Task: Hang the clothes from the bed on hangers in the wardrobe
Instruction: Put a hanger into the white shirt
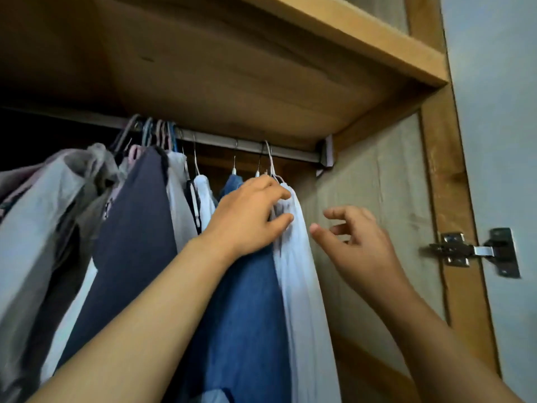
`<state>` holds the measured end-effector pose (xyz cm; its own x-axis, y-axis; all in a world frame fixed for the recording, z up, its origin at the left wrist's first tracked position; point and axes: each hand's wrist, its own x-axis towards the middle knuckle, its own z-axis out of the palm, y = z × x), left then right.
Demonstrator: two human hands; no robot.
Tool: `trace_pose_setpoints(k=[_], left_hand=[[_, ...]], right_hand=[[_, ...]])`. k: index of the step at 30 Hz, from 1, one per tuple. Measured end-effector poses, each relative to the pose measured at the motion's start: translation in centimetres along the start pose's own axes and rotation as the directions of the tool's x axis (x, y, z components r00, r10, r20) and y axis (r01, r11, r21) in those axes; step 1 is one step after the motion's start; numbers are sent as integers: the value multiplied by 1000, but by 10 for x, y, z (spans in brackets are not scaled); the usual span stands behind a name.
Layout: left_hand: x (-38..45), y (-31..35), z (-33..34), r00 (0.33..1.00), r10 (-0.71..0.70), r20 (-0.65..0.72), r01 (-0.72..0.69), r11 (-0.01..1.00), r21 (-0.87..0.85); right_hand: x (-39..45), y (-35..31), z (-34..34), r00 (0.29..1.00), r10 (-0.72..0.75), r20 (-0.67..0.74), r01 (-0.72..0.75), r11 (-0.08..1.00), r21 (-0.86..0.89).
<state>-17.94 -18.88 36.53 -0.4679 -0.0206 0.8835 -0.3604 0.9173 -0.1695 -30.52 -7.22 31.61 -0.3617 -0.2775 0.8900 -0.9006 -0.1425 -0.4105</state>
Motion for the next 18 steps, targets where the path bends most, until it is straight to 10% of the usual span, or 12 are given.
trace_pose_setpoints(k=[9, 18], left_hand=[[56, -47, 19, 979, 82, 184, -72, 996, -60], [50, -57, 40, 1000, 10, -14, -13, 985, -170]], right_hand=[[92, 3, 46, 994, -105, -2, 105, 994, -4], [103, 23, 45, 999, -28, -22, 27, 1000, -13]])
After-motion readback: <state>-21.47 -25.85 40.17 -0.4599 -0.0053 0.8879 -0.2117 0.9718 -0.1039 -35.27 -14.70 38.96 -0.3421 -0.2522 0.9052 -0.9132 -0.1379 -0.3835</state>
